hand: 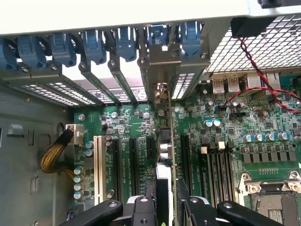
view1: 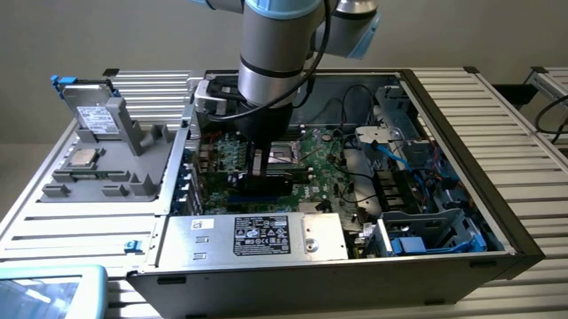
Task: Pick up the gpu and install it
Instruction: 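Insert the gpu into the slot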
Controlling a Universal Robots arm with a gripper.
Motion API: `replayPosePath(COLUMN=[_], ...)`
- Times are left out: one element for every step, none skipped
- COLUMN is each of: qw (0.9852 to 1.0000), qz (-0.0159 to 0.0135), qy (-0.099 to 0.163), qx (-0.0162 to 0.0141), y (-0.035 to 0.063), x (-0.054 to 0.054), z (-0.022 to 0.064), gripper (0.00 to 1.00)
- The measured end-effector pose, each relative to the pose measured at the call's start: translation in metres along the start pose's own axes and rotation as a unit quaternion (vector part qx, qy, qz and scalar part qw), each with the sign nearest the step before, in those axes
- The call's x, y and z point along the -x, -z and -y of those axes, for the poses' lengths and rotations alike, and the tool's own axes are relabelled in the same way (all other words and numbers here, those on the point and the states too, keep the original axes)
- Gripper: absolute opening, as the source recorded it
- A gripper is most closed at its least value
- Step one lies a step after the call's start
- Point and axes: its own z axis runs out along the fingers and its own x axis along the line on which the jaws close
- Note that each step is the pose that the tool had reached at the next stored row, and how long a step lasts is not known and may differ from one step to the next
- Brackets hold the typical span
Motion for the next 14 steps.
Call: replayPosePath(qw=[1.0000, 1.0000, 1.0000, 1.0000, 1.0000, 1.0000, 1.0000, 1.0000, 1.0000, 1.0000, 1.0000, 1.0000, 1.0000, 1.0000], qz=[0.0001, 0.0001, 0.0002, 0.0001, 0.0002, 0.0002, 0.0001, 0.0000, 0.0000, 0.0000, -0.0002, -0.0003, -0.0004, -0.0004], qy=[0.000, -0.001, -0.001, -0.001, -0.001, -0.001, -0.001, -0.001, -0.001, 0.000, 0.001, 0.002, 0.003, 0.003], qx=[0.0000, 0.0000, 0.0000, 0.0000, 0.0000, 0.0000, 0.0000, 0.0000, 0.0000, 0.0000, 0.0000, -0.0001, -0.0001, -0.0001], y=[0.0000, 0.0000, 0.0000, -0.0001, -0.0005, -0.0015, -0.0018, -0.0018, -0.0018, -0.0018, -0.0018, -0.0018, -0.0018, -0.0018], x=[0.0000, 0.0000, 0.0000, 0.0000, -0.0001, -0.0001, -0.0001, 0.0001, 0.0007, 0.0015, 0.0025, 0.0033, 0.0036, 0.0035], z=[0.0000, 0.0000, 0.0000, 0.0000, -0.0004, -0.0011, -0.0016, -0.0017, -0.0018, -0.0019, -0.0020, -0.0021, -0.0020, -0.0020], gripper=[0.28, 0.28, 0.28, 0.28, 0.28, 0.28, 0.28, 0.28, 0.28, 0.28, 0.28, 0.28, 0.28, 0.28])
